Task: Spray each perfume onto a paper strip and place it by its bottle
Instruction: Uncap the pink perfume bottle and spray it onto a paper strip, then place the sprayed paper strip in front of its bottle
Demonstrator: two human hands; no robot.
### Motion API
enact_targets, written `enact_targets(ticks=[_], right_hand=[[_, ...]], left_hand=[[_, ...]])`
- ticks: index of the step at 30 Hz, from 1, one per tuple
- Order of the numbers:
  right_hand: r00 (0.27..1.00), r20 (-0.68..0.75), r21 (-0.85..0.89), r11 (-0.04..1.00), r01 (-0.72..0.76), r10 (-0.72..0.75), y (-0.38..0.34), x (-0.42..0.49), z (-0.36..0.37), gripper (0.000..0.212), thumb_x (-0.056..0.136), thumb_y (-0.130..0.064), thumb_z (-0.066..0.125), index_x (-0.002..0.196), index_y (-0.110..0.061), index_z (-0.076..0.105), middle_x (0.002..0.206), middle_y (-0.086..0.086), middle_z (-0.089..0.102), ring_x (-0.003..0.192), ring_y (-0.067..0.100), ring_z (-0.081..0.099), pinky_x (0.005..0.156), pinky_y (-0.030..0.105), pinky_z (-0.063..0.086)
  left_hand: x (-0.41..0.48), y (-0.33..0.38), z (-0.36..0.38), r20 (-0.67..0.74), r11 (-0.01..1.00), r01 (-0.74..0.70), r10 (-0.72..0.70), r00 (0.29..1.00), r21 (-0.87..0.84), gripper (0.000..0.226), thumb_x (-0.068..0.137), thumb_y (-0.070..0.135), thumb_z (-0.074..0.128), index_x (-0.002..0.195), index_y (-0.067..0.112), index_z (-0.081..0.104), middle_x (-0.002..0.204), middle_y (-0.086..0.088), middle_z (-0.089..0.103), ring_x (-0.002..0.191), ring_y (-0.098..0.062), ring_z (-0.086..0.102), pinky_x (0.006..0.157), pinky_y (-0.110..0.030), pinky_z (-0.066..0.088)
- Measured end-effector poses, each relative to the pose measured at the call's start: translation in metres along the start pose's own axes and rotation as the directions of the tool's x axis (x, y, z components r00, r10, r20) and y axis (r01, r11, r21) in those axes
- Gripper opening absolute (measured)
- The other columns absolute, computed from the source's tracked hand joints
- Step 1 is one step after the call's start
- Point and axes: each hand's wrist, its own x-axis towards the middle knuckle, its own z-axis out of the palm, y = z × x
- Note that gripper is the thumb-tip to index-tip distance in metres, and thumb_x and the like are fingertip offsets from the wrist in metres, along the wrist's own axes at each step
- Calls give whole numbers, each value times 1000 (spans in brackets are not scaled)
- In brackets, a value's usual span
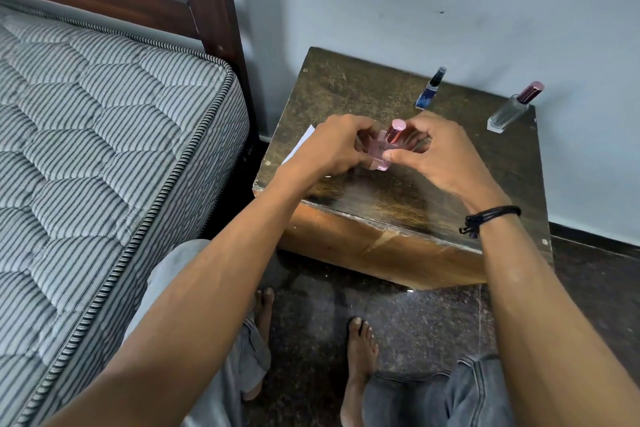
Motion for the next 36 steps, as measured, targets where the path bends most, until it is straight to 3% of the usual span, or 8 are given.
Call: enact_targets(ticks=[7, 13, 19, 22, 25, 28, 32, 36], right_hand=[[999, -31, -26, 999, -32, 31, 15, -10, -23, 25, 77, -30, 89, 95, -29, 71, 95, -15, 65, 79, -16, 59, 67, -2, 36], [995, -19, 10, 995, -99, 99, 28, -23, -40, 22, 78, -32, 88, 93, -30, 73, 102, -11, 70, 91, -1, 66, 77, 18, 41], [996, 1, 8, 996, -94, 94, 27, -23, -41, 23, 79, -31, 87, 87, -39, 68, 102, -13, 68, 91, -2, 66, 79, 21, 43], [993, 25, 17, 994, -112, 112, 28, -22, -42, 28, 80, -26, 86, 97, -38, 68, 108, -8, 68, 97, 5, 67, 84, 24, 46], [977, 128, 19, 985, -173, 169, 31, -23, -47, 60, 77, -19, 88, 129, -33, 61, 124, -2, 63, 106, 8, 66, 89, 21, 48], [964, 171, -32, 979, -199, 202, 28, -27, -63, 81, 73, -22, 90, 142, -32, 48, 130, -5, 54, 111, 5, 58, 93, 22, 45], [988, 2, -45, 987, -153, 153, 14, -36, -81, 75, 73, -15, 91, 132, -33, 47, 124, -4, 51, 118, 15, 52, 102, 36, 46], [953, -271, -104, 988, 110, -135, -16, -48, -85, 42, 80, -17, 87, 112, -29, 62, 105, -2, 58, 98, 13, 57, 80, 16, 44]], left_hand=[[5, -3, -18, -78, 997, 61, -57, 995, 54, 30, 78, 15, 82, 105, 25, 73, 95, 12, 72, 69, 9, 59, 78, -19, 47], [4, -4, -29, -178, 991, 127, -119, 977, 31, 22, 83, 11, 75, 101, 25, 75, 91, 10, 74, 81, -5, 67, 93, -27, 53], [2, -14, -40, -307, 985, 171, -158, 939, 15, 17, 83, 14, 73, 96, 25, 76, 86, 10, 71, 84, -7, 67, 91, -27, 54], [2, -21, -46, -341, 980, 199, -181, 923, 19, 16, 83, 14, 73, 93, 26, 76, 86, 13, 72, 83, -3, 67, 86, -21, 53], [2, -28, -49, -360, 973, 229, -207, 910, 18, 14, 82, 18, 73, 90, 30, 75, 76, 21, 66, 74, 9, 62, 70, -7, 44], [4, -32, -47, -306, 974, 224, -206, 929, 22, 17, 84, 25, 75, 100, 28, 76, 85, 16, 68, 87, -3, 66, 83, -18, 48], [10, -31, -35, -212, 969, 194, -160, 964, 151, 24, 88, 38, 72, 110, 27, 75, 97, 9, 64, 118, -19, 53, 102, -37, 45], [14, -30, -28, -176, 955, 212, -176, 969, 209, 16, 92, 40, 66, 104, 34, 76, 103, 8, 66, 123, -23, 50, 102, -46, 43]])
